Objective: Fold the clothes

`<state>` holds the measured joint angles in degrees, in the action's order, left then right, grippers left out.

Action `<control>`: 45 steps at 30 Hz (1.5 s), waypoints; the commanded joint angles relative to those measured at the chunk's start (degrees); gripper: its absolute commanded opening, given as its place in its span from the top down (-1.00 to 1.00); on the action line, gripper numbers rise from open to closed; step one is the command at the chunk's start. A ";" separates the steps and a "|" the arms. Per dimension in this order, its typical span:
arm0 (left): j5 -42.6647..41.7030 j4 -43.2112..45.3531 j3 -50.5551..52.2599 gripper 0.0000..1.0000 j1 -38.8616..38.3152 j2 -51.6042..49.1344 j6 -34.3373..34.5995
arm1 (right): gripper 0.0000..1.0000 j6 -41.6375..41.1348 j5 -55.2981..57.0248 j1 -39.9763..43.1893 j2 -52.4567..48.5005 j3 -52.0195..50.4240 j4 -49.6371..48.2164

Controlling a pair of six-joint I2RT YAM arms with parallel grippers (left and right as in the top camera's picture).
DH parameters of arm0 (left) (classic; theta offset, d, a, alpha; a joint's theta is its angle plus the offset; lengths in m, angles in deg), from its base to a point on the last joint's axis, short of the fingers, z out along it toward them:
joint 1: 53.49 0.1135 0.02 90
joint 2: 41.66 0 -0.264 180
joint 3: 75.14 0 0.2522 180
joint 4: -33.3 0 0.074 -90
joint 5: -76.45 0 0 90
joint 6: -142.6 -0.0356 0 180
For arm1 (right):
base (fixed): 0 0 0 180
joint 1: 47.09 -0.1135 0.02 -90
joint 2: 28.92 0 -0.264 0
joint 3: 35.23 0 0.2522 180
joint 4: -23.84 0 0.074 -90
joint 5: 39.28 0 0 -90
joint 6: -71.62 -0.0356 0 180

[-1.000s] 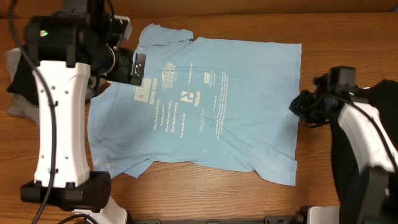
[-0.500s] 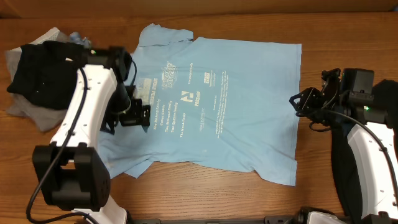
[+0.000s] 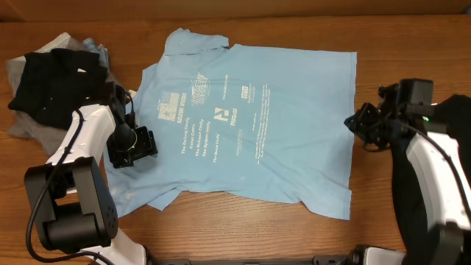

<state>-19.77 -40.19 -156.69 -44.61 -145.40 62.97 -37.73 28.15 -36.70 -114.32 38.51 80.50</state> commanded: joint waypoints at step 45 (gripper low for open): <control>-7.17 -13.05 -24.33 -0.86 -10.49 3.58 -9.14 | 0.80 -3.72 10.91 2.16 -32.87 33.16 -9.35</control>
<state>-29.85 -52.17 -180.04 -55.01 -143.24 55.25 -47.20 40.13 -34.80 -151.76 67.02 69.24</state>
